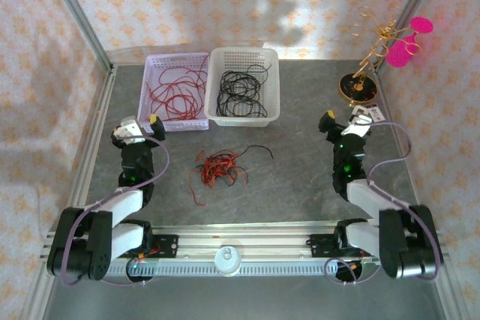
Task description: Untangle the cables
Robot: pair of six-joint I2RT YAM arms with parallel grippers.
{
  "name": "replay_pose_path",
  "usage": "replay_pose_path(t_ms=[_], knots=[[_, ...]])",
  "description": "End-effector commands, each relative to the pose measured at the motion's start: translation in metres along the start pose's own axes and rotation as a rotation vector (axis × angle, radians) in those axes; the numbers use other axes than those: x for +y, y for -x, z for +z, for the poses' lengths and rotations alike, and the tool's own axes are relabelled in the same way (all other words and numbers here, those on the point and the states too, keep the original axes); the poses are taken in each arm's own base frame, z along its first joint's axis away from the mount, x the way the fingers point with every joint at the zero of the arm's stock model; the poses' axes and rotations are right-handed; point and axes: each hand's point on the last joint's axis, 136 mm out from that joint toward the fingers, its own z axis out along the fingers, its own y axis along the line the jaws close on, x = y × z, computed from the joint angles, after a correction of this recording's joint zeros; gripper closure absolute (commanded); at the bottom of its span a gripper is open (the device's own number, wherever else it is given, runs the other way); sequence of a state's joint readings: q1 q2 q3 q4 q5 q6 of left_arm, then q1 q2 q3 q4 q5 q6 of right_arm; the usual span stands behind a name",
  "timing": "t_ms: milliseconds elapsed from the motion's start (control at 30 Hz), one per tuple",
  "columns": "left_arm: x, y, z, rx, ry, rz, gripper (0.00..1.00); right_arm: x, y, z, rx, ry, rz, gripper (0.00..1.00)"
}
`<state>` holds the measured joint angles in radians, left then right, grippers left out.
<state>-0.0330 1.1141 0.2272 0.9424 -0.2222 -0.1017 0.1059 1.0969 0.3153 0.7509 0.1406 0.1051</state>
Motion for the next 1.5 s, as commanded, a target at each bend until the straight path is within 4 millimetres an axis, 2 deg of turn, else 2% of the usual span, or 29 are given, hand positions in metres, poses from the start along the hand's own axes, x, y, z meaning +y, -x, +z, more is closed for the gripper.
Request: replay_pose_path(t_ms=[0,67,100,167,267,400,500,633,733,800,867,967,1133,1267,1467], knots=[[0.011,-0.015,-0.001,0.129,0.086,-0.076,0.01,-0.005,-0.007,-0.006,0.115,-0.060,0.135,0.00],[0.008,-0.013,-0.004,0.147,0.073,-0.151,0.01,0.019,-0.016,-0.006,0.243,0.036,0.204,0.00],[0.001,-0.013,-0.005,0.163,0.034,-0.181,0.04,0.031,-0.023,-0.007,0.307,0.086,0.218,0.00],[-0.027,-0.016,-0.015,0.219,-0.108,-0.200,0.12,0.051,-0.042,-0.012,0.447,0.149,0.244,0.06],[-0.047,-0.022,-0.033,0.284,-0.190,-0.186,0.13,0.068,-0.062,-0.022,0.556,0.177,0.201,0.10],[-0.063,-0.030,-0.054,0.382,-0.281,-0.247,0.20,0.101,-0.078,-0.043,0.670,0.270,0.198,0.17],[-0.072,-0.051,-0.069,0.515,-0.311,-0.287,0.24,0.122,-0.098,-0.061,0.770,0.296,0.220,0.19],[-0.086,-0.074,-0.089,0.663,-0.317,-0.254,0.25,0.155,-0.125,-0.085,0.909,0.343,0.255,0.21],[-0.078,-0.088,-0.098,0.741,-0.214,-0.226,0.24,0.184,-0.138,-0.103,0.992,0.402,0.288,0.22],[-0.079,-0.094,-0.103,0.774,-0.211,-0.222,0.24,0.202,-0.147,-0.112,1.052,0.440,0.351,0.22],[-0.093,-0.094,-0.107,0.783,-0.287,-0.234,0.25,0.219,-0.155,-0.119,1.109,0.483,0.477,0.22],[-0.114,-0.089,-0.111,0.776,-0.406,-0.246,0.25,0.235,-0.166,-0.127,1.144,0.485,0.617,0.26],[-0.118,-0.099,-0.110,0.810,-0.418,-0.232,0.24,0.256,-0.177,-0.121,1.143,0.493,0.768,0.32],[-0.125,-0.099,-0.112,0.799,-0.473,-0.209,0.23,0.255,-0.188,-0.109,1.115,0.443,0.837,0.34],[-0.123,-0.099,-0.113,0.800,-0.480,-0.172,0.21,0.262,-0.203,-0.100,1.102,0.406,0.882,0.37]])
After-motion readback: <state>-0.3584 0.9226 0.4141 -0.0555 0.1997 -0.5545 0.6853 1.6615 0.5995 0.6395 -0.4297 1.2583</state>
